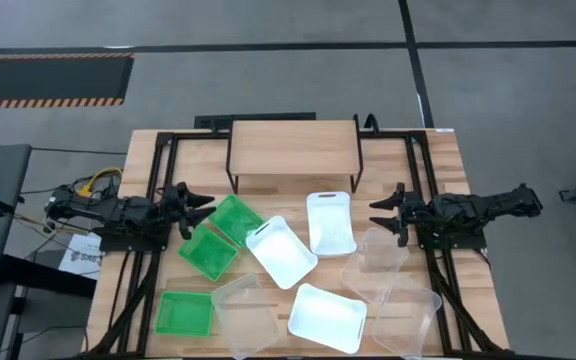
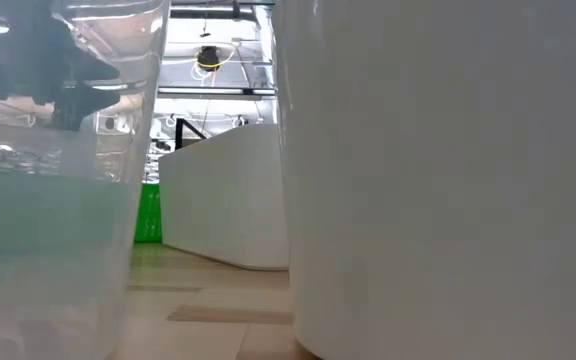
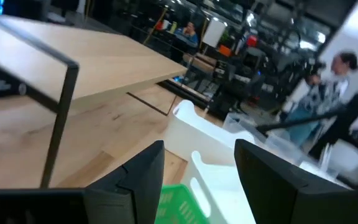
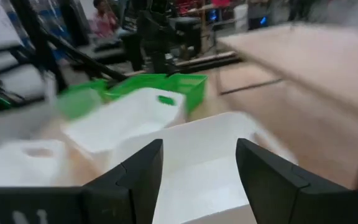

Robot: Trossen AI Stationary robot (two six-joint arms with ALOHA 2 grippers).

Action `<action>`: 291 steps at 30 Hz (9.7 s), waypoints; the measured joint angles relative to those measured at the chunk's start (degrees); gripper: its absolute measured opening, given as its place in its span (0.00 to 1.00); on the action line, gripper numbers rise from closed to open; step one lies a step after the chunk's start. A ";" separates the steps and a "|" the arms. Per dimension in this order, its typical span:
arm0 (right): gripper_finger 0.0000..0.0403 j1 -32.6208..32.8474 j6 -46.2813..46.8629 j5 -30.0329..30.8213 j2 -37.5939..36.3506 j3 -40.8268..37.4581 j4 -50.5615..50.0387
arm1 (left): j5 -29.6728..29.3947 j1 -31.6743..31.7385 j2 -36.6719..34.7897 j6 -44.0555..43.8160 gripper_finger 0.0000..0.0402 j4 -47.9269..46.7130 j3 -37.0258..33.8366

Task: Stack baskets on shelf by color
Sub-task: Put the top right white bin on the shelf

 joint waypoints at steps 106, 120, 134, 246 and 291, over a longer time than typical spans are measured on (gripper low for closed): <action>0.56 -9.79 52.94 -15.55 80.14 51.28 -45.34 | -24.97 0.00 0.01 -18.76 0.46 23.57 12.27; 0.56 -12.18 53.50 -16.36 93.43 51.25 -40.00 | -26.34 -0.01 0.01 -19.01 0.46 21.51 12.25; 0.03 -12.14 53.05 -20.43 95.56 51.28 -37.28 | -27.83 -0.02 0.01 -18.97 0.46 21.17 12.25; 0.21 -25.11 27.64 5.68 101.23 102.94 -79.88 | -27.11 -0.01 0.39 -24.46 0.46 17.14 12.23; 0.18 -26.97 18.08 -10.09 82.30 70.36 -38.95 | -27.06 -0.02 0.39 -24.59 0.46 16.29 12.23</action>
